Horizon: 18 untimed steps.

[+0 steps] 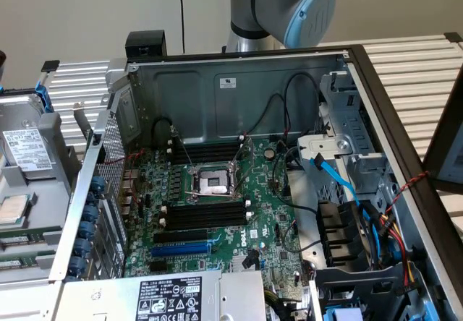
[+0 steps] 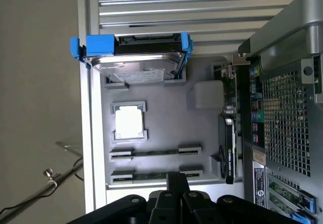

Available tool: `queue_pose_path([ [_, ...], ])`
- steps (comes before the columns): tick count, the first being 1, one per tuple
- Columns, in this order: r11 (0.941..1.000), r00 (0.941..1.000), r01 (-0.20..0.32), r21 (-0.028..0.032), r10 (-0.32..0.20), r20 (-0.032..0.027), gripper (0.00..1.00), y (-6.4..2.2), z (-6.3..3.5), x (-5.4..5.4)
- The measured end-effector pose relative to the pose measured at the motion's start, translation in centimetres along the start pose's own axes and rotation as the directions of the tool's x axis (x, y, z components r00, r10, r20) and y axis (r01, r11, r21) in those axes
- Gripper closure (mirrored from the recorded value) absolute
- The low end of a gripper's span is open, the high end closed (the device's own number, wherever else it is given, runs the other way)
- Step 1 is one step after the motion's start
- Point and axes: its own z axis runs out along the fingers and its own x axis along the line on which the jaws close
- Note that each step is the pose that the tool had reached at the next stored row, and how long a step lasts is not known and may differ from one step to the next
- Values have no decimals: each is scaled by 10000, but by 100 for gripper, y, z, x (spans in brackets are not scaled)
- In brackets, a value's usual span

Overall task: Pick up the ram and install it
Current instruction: 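Reach for the ram, then pick up the ram and move it above insertion slot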

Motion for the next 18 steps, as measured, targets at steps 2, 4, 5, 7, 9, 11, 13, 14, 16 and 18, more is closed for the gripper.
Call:
queue_pose_path([
  [2, 10000, 10000, 0, 0, 0, 0, 89, 0, 0, 0],
  [4, 10000, 10000, 0, 0, 0, 0, 89, 0, 0, 0],
  [5, 10000, 10000, 0, 0, 0, 0, 89, 0, 0, 0],
  [7, 10000, 10000, 5, 0, -5, 0, 89, 0, 0, 1],
  [9, 10000, 10000, 14, 0, -14, 0, 89, 0, 0, 1],
  [11, 10000, 10000, 39, -1, -39, -2, 89, 0, 0, 2],
  [13, 9997, 9997, 245, -4, -245, -12, 89, -1, 0, 6],
  [14, 9991, 9991, 422, -7, -422, -21, 89, 0, 1, 7],
  [16, 9970, 9970, 775, -13, -775, -38, 89, 0, 3, 7],
  [18, 9934, 9933, 1151, -20, -1151, -56, 89, -1, 5, 6],
])
